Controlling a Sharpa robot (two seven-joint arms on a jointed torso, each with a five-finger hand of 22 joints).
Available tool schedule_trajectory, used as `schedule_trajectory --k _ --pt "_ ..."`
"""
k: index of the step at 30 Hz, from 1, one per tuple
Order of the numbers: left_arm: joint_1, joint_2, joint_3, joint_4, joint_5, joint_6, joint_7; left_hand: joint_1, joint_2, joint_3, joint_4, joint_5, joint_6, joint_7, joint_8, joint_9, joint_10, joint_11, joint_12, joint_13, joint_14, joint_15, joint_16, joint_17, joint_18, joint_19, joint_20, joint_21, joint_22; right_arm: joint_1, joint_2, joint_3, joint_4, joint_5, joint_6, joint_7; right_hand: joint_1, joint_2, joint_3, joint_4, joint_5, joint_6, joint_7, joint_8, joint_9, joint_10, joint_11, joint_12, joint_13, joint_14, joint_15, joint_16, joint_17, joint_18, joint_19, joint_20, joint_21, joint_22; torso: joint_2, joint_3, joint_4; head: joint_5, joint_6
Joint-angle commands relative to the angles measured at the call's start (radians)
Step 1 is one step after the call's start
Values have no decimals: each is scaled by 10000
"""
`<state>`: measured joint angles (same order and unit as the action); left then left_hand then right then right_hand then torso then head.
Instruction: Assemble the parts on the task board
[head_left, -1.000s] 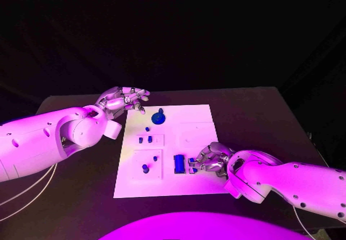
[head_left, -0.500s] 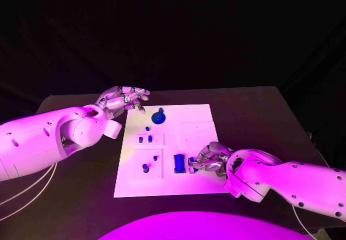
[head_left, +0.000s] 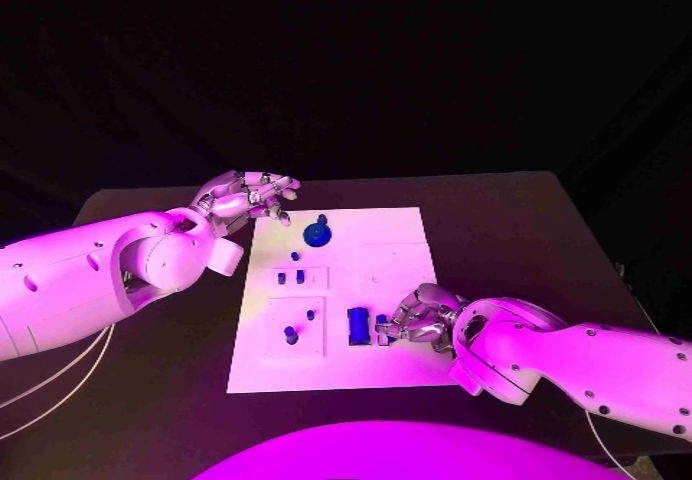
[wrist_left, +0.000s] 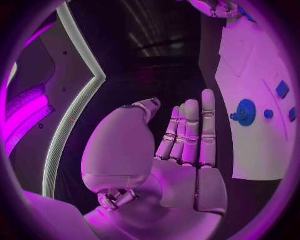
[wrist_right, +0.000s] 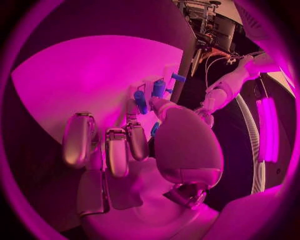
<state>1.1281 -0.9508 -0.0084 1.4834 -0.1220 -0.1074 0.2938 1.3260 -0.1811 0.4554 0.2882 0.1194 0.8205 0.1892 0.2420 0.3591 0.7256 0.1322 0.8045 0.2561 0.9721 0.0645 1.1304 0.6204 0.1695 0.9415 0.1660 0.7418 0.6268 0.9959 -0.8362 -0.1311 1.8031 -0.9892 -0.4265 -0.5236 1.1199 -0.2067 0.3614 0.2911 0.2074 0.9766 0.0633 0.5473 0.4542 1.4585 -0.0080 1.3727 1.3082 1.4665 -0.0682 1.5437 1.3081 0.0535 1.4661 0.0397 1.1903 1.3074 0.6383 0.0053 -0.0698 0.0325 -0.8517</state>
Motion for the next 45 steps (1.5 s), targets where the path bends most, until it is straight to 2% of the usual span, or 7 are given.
schedule_trajectory --k 1,17,22,26,29,45 --pt "3 1 5 14 -36 162 63 2 81 -54 -3 -16 -32 10 68 -11 -65 -2 64 12 0 40 40 12 141 87 3 -66 -8 -14 -9 -1 80 -151 138 86 -119 11 -90 6 -38 -3 50 -23 8 55 32 38 1261 917 3 -27 2041 86 215 1 -29 1803 -2 0 0 8 -9" --pt "3 -15 5 -15 -35 176 37 -1 86 -64 2 -17 -34 11 68 -12 -66 -1 65 12 0 40 39 12 140 90 3 -70 -12 -25 -358 1 440 -476 -62 148 -303 48 -266 10 -32 12 41 -31 -3 61 26 41 1267 915 -2 -32 2032 88 215 0 -42 1801 -4 -5 -6 28 -18" --pt "3 -10 5 -25 -35 180 36 -10 96 -78 9 -17 -38 13 68 -14 -67 0 66 12 0 41 39 13 140 95 3 -77 -17 -25 -447 2 497 -545 15 159 -319 53 -284 9 -31 13 39 -32 -4 59 25 38 1265 915 -3 -32 2032 91 212 0 -55 1798 -3 -7 -5 15 -16" --pt "3 -2 5 -34 -35 183 37 -11 100 -83 10 -16 -39 13 67 -14 -67 0 67 12 0 41 39 13 140 97 3 -79 -19 -24 -469 2 468 -663 250 143 379 87 -132 -311 1 -1 -4 -41 -12 58 -17 30 1268 917 -36 -29 2040 86 222 -21 -18 1807 3 -7 2 4 -25" --pt "2 8 5 -44 -35 187 40 -11 100 -83 10 -16 -39 13 67 -14 -67 0 67 12 0 41 39 13 140 97 3 -79 -19 -25 -438 2 417 -761 431 129 813 4 -38 -525 -5 8 -17 -54 -25 62 -30 36 1278 917 -47 -28 2043 85 221 -34 -20 1807 -3 -7 -1 0 -34" --pt "2 29 5 -54 -35 204 42 -11 100 -83 10 -16 -39 13 67 -14 -67 0 67 12 0 41 39 13 140 97 3 -79 -19 -184 65 -10 -113 -1165 731 -196 985 -61 -13 -599 -13 32 -16 -60 -37 73 -32 52 1293 920 -50 -23 2055 80 227 -39 3 1813 0 -8 5 -4 -59"
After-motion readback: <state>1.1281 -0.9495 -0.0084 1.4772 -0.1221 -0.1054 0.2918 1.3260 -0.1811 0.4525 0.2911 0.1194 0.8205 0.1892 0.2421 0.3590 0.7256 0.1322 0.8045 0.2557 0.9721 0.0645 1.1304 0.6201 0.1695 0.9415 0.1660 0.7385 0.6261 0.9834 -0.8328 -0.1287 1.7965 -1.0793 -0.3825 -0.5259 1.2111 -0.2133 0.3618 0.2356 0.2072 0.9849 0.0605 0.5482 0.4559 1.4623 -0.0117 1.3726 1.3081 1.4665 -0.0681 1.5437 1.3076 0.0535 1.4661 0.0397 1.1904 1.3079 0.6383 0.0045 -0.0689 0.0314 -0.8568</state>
